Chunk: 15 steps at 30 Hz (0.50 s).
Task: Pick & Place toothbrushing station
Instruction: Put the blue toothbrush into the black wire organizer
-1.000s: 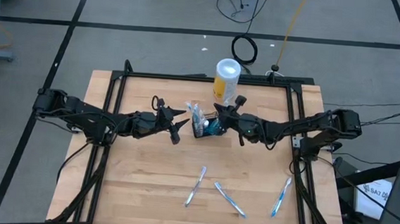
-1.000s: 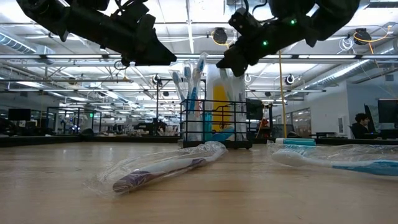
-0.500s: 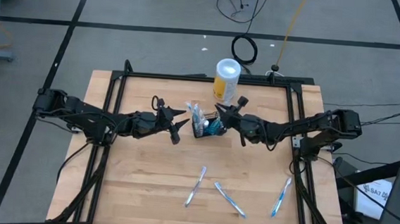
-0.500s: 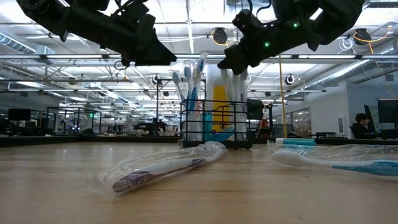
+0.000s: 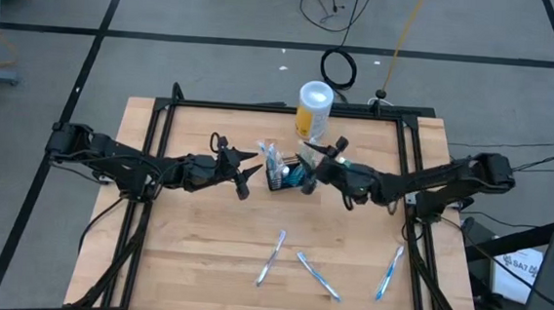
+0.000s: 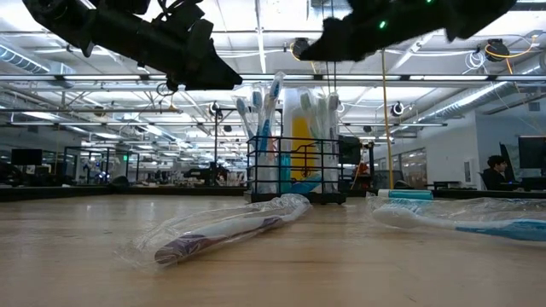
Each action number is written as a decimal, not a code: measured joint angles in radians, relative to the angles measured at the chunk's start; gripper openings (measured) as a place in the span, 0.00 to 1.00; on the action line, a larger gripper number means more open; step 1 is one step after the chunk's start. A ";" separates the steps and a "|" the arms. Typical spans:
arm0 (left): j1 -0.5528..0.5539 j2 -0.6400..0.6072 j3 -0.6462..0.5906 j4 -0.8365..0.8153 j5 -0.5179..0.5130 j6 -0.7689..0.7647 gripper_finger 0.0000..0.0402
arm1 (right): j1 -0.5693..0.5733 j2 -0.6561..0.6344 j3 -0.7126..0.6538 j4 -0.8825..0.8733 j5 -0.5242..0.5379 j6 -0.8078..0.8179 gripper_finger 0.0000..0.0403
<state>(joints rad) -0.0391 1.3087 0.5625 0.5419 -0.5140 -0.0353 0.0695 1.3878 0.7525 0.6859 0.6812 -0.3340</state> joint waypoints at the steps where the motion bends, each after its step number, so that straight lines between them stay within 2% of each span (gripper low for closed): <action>1: 0.000 0.000 0.000 0.000 0.000 0.000 0.44 | 0.018 -0.027 0.000 -0.036 -0.002 0.034 0.47; 3: 0.000 0.000 0.000 0.000 0.000 0.000 0.44 | 0.061 -0.074 0.000 -0.137 -0.027 0.115 0.48; 6: 0.000 0.000 0.000 0.000 0.000 0.000 0.44 | 0.132 -0.123 0.000 -0.299 -0.126 0.288 0.49; 15: 0.000 0.000 0.000 0.001 0.000 0.000 0.44 | 0.336 -0.101 0.000 -0.591 -0.213 0.801 0.46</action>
<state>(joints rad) -0.0387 1.3087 0.5625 0.5430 -0.5140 -0.0351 0.4057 1.2864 0.7528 0.0952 0.4687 0.4671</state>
